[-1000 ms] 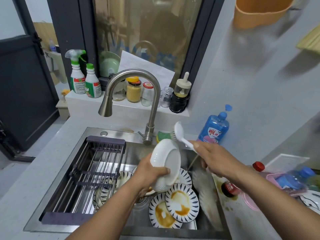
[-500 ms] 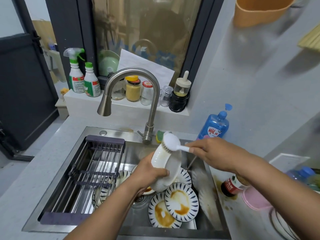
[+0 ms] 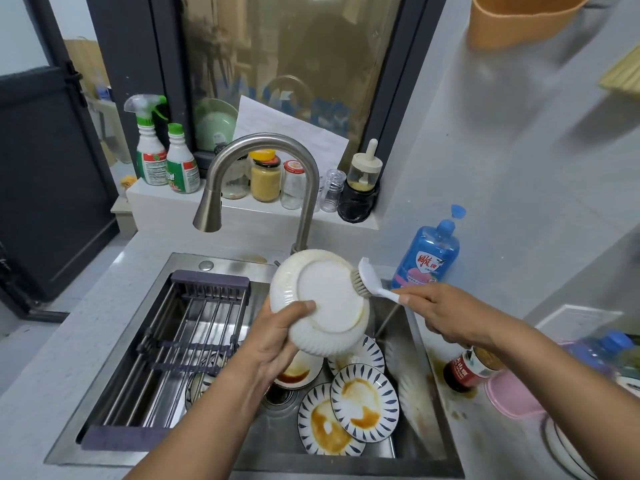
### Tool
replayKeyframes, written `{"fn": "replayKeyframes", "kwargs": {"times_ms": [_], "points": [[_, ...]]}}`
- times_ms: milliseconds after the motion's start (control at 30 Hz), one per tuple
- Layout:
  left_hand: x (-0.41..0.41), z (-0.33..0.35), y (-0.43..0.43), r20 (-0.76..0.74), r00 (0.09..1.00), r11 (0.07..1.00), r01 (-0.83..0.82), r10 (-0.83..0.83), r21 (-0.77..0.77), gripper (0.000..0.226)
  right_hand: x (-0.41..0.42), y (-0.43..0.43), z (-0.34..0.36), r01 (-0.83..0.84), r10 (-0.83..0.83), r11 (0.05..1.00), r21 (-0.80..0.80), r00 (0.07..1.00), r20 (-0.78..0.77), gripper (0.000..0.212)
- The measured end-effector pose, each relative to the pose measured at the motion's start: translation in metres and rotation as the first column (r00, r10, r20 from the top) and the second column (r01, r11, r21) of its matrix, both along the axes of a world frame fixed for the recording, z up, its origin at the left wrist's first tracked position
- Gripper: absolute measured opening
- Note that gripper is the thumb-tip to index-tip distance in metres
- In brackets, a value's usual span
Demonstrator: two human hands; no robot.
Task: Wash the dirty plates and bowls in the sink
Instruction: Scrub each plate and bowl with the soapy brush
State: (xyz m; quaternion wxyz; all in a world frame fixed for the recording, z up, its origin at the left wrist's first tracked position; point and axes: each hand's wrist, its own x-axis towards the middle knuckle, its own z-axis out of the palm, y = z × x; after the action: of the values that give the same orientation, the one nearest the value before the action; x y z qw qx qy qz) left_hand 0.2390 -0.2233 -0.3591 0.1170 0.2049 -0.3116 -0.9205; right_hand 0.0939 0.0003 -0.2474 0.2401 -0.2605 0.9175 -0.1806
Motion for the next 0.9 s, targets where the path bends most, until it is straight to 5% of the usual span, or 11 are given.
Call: {"fn": "replayKeyframes", "kwargs": {"times_ms": [200,467,600,800,900], "points": [[-0.011,-0.01,0.008,0.134,0.984,0.941,-0.152,0.116,0.302,0.058,0.029,-0.002,-0.009,-0.154,0.174,0.982,0.111,0.966,-0.19,0.035],[-0.022,-0.005,0.024,0.385,0.904,0.875,-0.33,0.186,0.353,0.049,0.093,-0.014,-0.024,-0.307,0.429,0.892,0.331,0.806,-0.408,0.041],[-0.015,-0.008,0.023,0.363,0.919,0.9,-0.283,0.156,0.332,0.042,0.074,0.003,-0.028,-0.186,0.297,0.939,0.289,0.862,-0.411,0.044],[-0.001,-0.012,0.014,0.174,0.981,0.895,-0.154,0.087,0.418,0.053,0.025,0.015,-0.026,-0.021,0.022,1.0,0.01,0.98,-0.2,0.036],[0.006,-0.019,0.013,0.078,0.997,0.92,-0.004,-0.029,0.393,0.078,0.017,0.013,-0.012,0.076,-0.082,0.993,-0.088,0.994,-0.073,0.032]]}}
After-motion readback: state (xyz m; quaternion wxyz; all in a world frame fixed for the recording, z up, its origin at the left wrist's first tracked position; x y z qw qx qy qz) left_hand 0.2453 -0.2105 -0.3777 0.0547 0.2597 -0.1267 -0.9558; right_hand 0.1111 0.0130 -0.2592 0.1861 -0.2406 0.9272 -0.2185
